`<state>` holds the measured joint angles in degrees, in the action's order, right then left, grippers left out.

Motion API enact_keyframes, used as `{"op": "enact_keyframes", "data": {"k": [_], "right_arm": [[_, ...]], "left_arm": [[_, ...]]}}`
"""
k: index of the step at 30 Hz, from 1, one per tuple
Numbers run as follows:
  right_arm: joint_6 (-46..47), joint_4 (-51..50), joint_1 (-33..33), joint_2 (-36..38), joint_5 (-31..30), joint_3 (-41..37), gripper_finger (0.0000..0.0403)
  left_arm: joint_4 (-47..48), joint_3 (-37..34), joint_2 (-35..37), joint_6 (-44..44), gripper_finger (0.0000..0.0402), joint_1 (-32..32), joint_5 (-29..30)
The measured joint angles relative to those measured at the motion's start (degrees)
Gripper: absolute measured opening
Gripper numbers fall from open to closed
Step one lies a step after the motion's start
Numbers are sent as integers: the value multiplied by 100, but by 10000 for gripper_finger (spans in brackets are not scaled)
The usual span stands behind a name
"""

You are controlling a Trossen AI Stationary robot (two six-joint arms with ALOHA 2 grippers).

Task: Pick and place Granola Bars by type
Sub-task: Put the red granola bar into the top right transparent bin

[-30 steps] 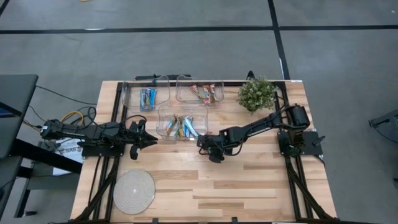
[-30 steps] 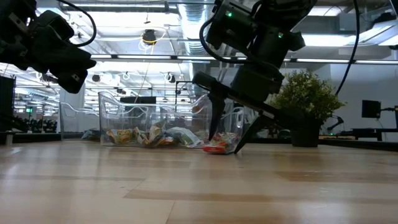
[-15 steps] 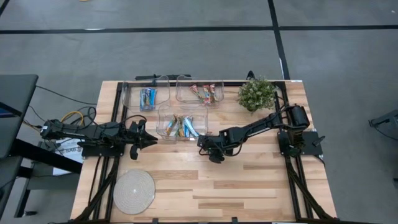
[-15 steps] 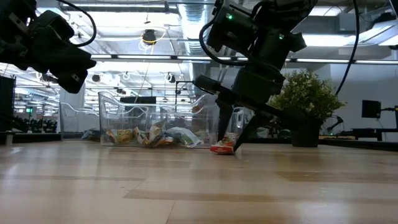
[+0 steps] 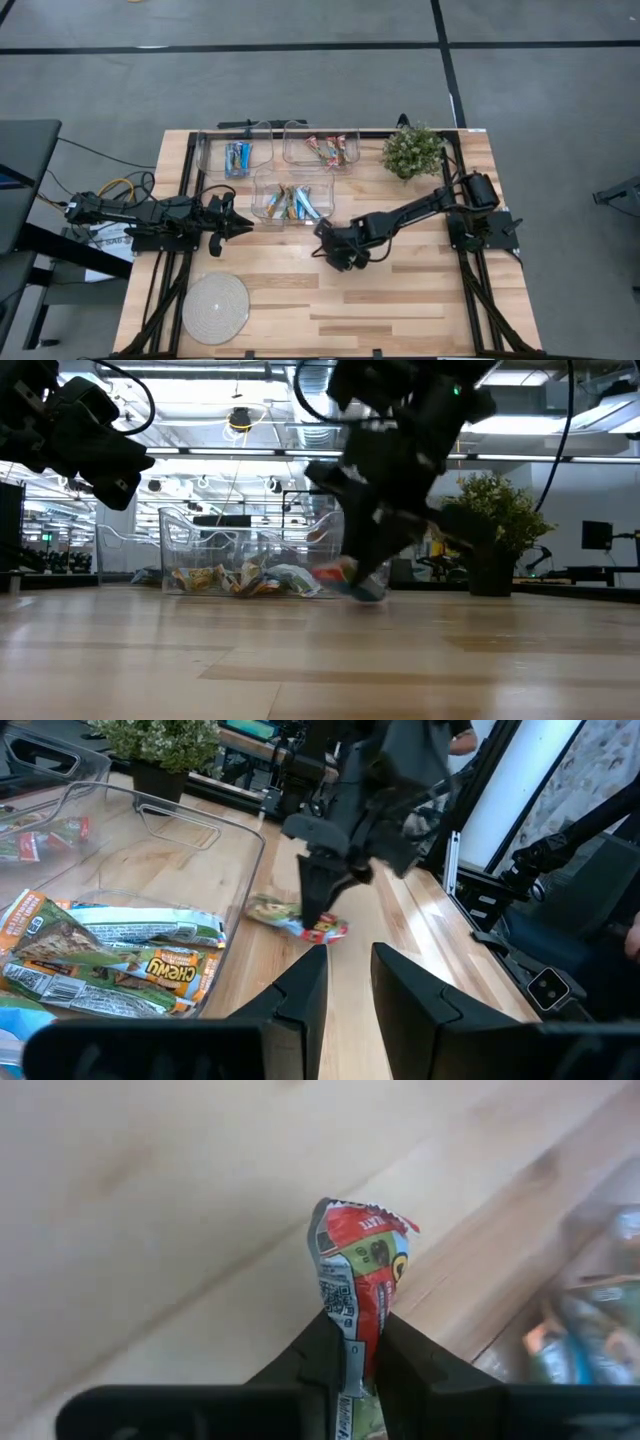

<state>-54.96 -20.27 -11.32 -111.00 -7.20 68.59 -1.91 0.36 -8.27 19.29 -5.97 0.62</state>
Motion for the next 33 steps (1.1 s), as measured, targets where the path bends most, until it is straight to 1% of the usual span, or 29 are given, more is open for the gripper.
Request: {"op": "enact_keyframes", "data": {"k": [3,8,9,13,16,18,21,26,29,33], "right_arm": [[482,-14,-89,75,70,203,38],[1314,10,-148,230,643,597,38],[1513,167,-152,234,714,690,38],[2326,330,-141,294,745,925,39],[2888,845,-72,352,744,1118,39],[3314,1006,1,416,746,1182,39],[3967,1460,164,453,734,1310,38],[4890,1828,569,620,734,1550,38],[5152,1836,860,709,732,1654,38],[5202,2181,1261,745,730,1860,38]], "left_arm": [[0,0,2,0,73,-1,0],[0,1,2,0,73,0,2],[0,1,1,0,73,1,1],[1,1,0,0,73,1,0],[0,0,2,0,73,1,2],[0,1,2,0,73,-1,0],[0,0,0,0,73,-1,2],[0,2,2,0,73,-1,2],[0,2,0,0,73,-1,2],[0,1,2,0,73,1,2]]}}
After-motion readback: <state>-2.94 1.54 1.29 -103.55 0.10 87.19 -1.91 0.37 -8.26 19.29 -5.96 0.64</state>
